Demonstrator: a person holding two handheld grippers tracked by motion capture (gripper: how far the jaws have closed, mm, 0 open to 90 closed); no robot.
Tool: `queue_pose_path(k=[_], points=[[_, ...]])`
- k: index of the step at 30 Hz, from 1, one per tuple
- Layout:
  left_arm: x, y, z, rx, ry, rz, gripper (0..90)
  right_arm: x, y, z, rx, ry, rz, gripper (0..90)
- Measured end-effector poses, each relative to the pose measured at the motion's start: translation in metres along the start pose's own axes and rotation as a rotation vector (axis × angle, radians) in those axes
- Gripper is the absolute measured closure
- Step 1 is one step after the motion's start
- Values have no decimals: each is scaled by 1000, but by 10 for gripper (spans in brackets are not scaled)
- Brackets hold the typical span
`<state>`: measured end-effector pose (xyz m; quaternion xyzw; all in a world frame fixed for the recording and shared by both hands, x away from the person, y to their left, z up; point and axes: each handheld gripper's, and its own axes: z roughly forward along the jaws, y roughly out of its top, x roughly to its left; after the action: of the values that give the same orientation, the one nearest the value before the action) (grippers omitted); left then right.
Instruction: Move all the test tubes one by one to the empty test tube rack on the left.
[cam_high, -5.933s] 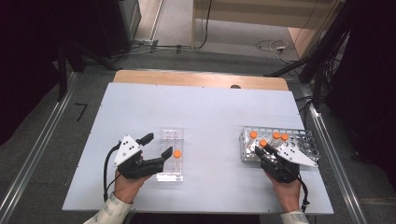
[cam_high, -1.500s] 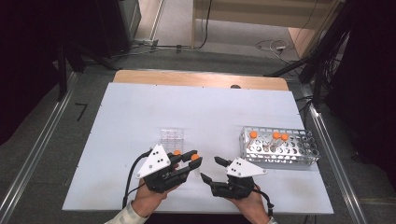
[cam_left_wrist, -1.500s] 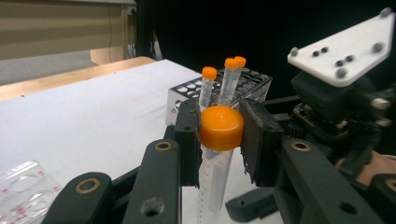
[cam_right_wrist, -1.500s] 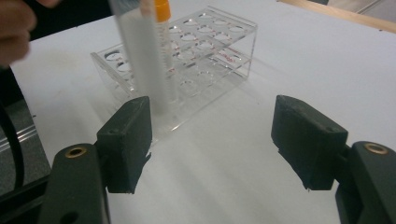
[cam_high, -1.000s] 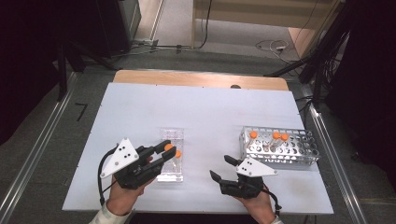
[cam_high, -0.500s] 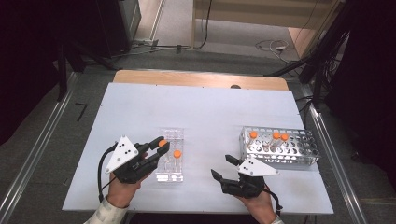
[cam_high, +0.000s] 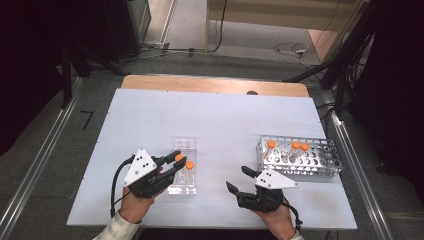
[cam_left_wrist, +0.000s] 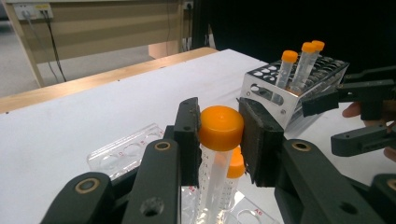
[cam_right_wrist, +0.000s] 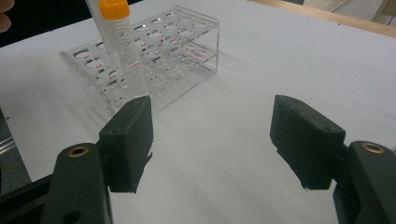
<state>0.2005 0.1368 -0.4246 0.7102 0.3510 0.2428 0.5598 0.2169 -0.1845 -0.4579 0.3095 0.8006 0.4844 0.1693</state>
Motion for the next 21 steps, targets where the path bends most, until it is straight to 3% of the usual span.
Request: queue_pose_path(k=[8, 21], points=[[-2, -4, 4, 21, -4, 18, 695, 0, -1, 0, 1, 2, 2, 287], [0, -6, 5, 22, -15, -10, 649, 0, -1, 1, 5, 2, 1, 289]])
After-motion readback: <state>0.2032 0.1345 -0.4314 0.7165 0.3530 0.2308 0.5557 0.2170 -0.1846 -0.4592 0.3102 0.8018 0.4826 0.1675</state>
